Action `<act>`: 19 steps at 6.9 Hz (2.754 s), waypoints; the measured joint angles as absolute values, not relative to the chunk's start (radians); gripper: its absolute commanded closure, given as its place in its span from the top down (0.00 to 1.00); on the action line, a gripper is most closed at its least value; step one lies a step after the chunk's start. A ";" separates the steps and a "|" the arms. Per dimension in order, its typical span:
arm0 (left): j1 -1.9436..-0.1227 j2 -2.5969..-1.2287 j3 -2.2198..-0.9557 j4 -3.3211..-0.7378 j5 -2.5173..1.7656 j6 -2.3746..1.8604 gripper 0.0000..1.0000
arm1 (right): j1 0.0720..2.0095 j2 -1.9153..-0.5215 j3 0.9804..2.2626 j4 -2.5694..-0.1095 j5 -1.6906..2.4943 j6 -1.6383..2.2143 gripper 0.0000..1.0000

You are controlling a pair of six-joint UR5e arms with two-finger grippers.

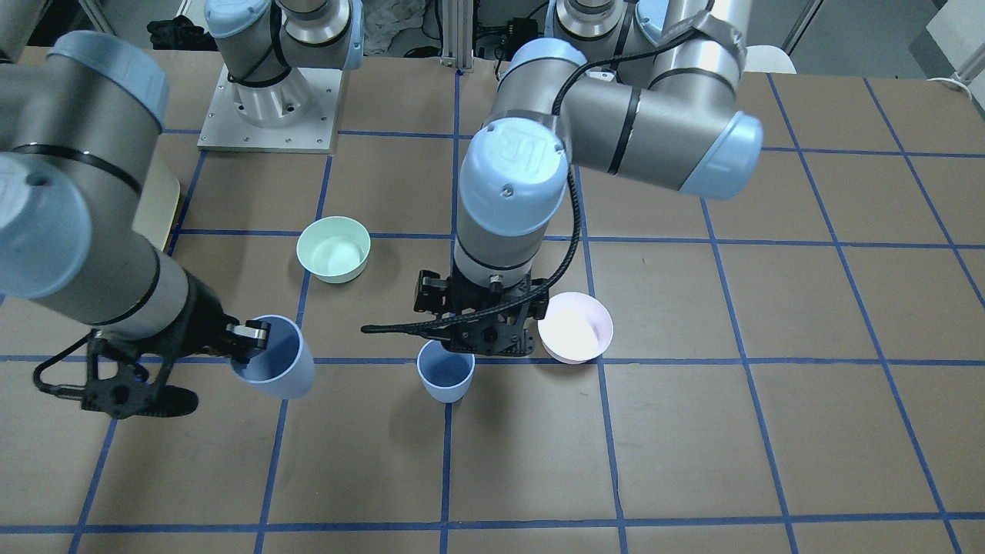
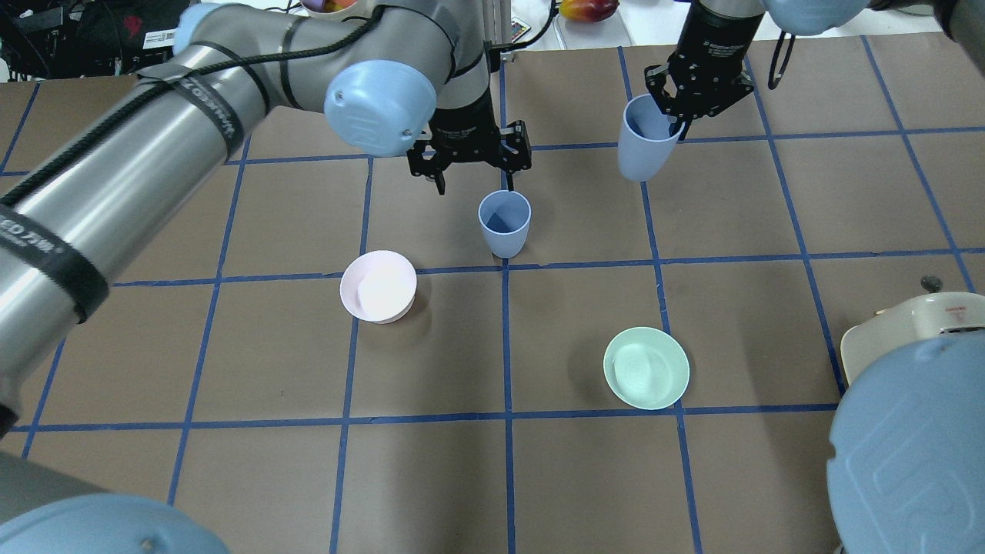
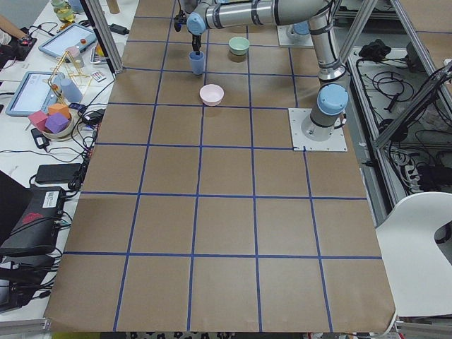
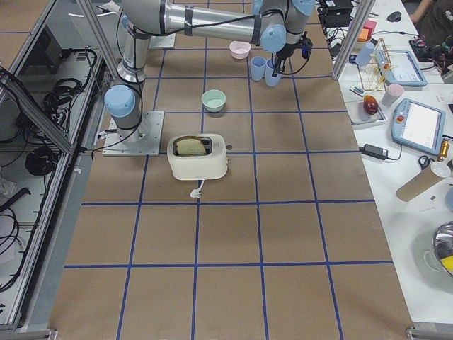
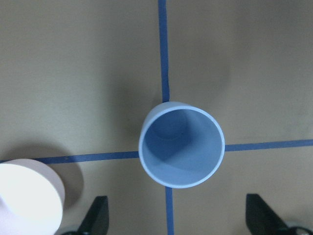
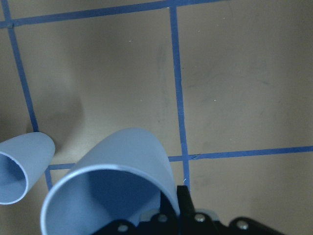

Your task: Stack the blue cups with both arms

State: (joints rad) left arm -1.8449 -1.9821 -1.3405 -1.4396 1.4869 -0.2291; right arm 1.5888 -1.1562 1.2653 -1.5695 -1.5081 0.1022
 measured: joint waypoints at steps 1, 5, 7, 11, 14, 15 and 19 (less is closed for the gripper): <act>-1.787 -1.918 -1.342 -1.494 1.487 -0.164 1.00 | 1.646 -1.164 1.266 -1.571 -1.507 0.158 0.00; -1.592 -1.658 -1.450 -1.618 1.505 0.005 1.00 | 1.840 -1.158 1.271 -1.582 -1.503 0.343 0.00; -1.571 -1.607 -1.524 -1.507 1.529 0.014 1.00 | 1.857 -1.137 1.273 -1.601 -1.499 0.359 0.00; -1.564 -1.597 -1.544 -1.470 1.534 0.014 1.00 | 1.859 -1.094 1.289 -1.673 -1.471 0.364 0.00; -1.565 -1.597 -1.545 -1.470 1.534 0.012 1.00 | 1.859 -1.090 1.293 -1.685 -1.477 0.366 0.94; -1.565 -1.597 -1.545 -1.470 1.534 0.012 1.00 | 1.858 -1.090 1.293 -1.686 -1.482 0.365 1.00; -1.566 -1.597 -1.546 -1.469 1.534 0.009 1.00 | 1.771 -1.169 1.279 -1.678 -1.513 0.346 1.00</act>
